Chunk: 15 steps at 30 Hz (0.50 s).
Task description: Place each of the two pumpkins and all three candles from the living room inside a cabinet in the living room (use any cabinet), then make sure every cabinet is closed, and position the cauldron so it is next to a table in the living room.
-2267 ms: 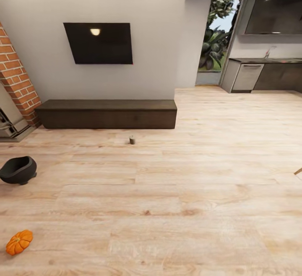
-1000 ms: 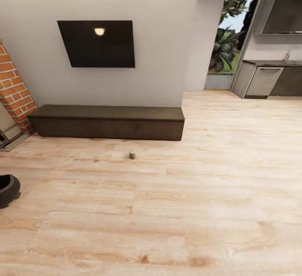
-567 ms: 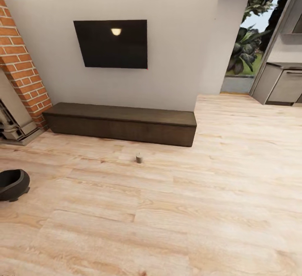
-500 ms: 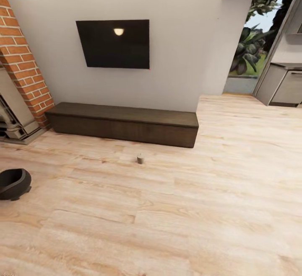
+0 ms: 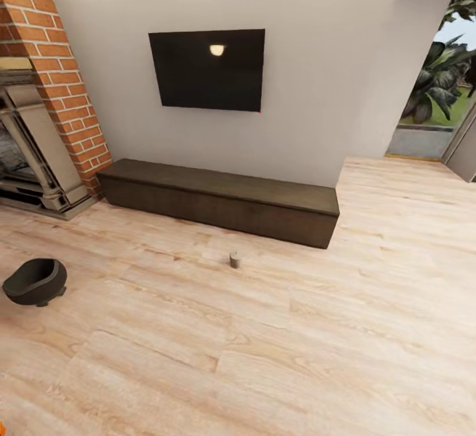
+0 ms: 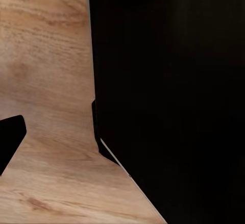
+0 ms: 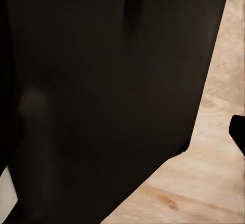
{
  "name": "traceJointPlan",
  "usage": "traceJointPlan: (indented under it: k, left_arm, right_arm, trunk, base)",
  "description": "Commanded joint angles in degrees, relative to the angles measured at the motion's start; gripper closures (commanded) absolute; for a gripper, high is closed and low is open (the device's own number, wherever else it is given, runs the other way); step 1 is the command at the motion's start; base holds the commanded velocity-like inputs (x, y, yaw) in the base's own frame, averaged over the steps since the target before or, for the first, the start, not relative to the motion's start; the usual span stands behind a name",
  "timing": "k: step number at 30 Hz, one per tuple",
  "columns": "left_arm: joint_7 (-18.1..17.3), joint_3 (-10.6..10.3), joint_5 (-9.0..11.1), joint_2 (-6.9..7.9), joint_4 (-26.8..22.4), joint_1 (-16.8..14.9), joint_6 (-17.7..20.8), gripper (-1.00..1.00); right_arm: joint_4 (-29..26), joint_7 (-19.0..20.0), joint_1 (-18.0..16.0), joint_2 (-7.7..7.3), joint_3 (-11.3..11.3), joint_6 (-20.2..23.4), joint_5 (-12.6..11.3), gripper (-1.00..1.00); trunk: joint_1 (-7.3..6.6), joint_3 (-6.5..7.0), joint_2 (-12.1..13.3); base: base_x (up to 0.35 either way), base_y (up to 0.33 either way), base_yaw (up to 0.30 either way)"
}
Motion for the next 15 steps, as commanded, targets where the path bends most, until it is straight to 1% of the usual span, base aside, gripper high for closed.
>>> traceJointPlan:
  k: [1, 15]
  left_arm:
    - [-0.1, 0.0, 0.0, 0.01, -0.1, 0.0, -0.1, -1.0]
    - [-0.1, 0.0, 0.0, -0.03, -0.1, 0.0, -0.1, -1.0]
  right_arm:
    - [0.1, -0.1, 0.0, 0.0, 0.3, -0.2, 0.1, -1.0]
    - [0.1, -0.1, -0.1, 0.0, 0.3, -0.2, 0.1, -1.0]
  trunk:
    - [0.03, -0.04, 0.0]
    - [0.03, -0.04, 0.0]
  base:
    - [0.31, -0.082, 0.248]
    - [0.323, -0.01, 0.248]
